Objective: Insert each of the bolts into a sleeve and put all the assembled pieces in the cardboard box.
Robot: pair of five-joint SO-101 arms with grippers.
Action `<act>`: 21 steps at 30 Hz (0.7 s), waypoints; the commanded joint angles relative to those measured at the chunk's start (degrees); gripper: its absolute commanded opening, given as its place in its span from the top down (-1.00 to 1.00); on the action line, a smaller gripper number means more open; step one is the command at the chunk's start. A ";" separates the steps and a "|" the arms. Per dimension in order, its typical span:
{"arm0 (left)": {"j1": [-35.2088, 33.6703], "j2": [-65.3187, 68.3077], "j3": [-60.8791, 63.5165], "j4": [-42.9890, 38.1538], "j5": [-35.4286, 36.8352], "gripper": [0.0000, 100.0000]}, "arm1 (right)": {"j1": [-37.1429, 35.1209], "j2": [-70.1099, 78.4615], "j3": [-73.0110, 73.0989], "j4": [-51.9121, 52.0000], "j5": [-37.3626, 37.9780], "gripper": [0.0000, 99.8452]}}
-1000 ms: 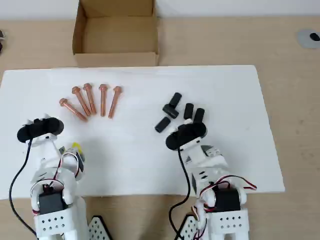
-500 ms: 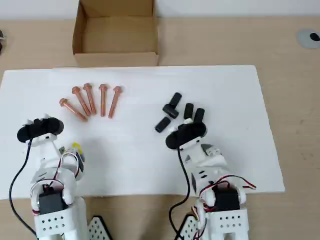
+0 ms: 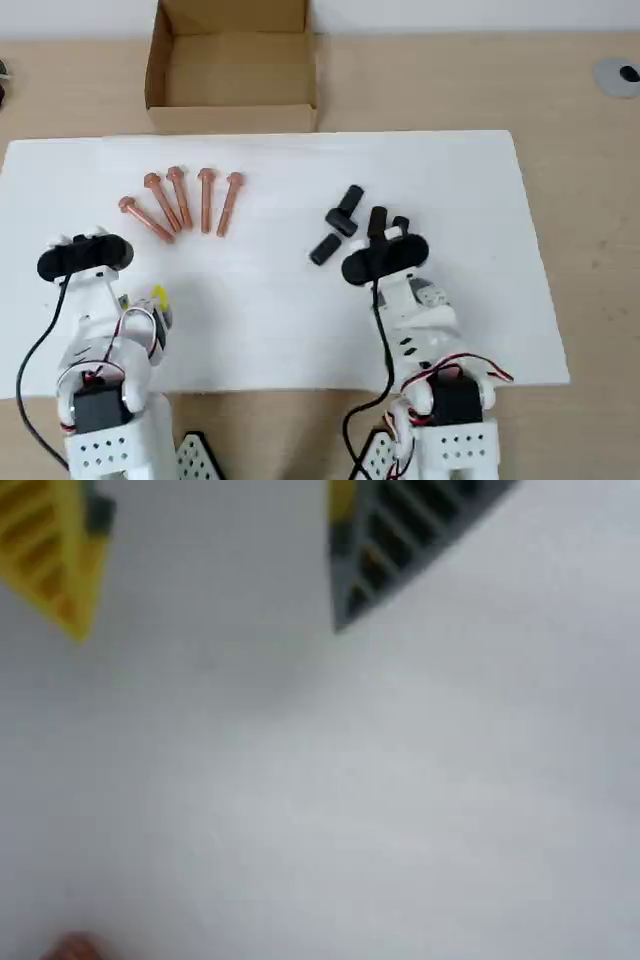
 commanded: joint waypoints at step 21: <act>-2.64 67.30 -54.77 9.67 7.21 0.59 | 7.16 55.87 -62.73 19.96 0.35 0.73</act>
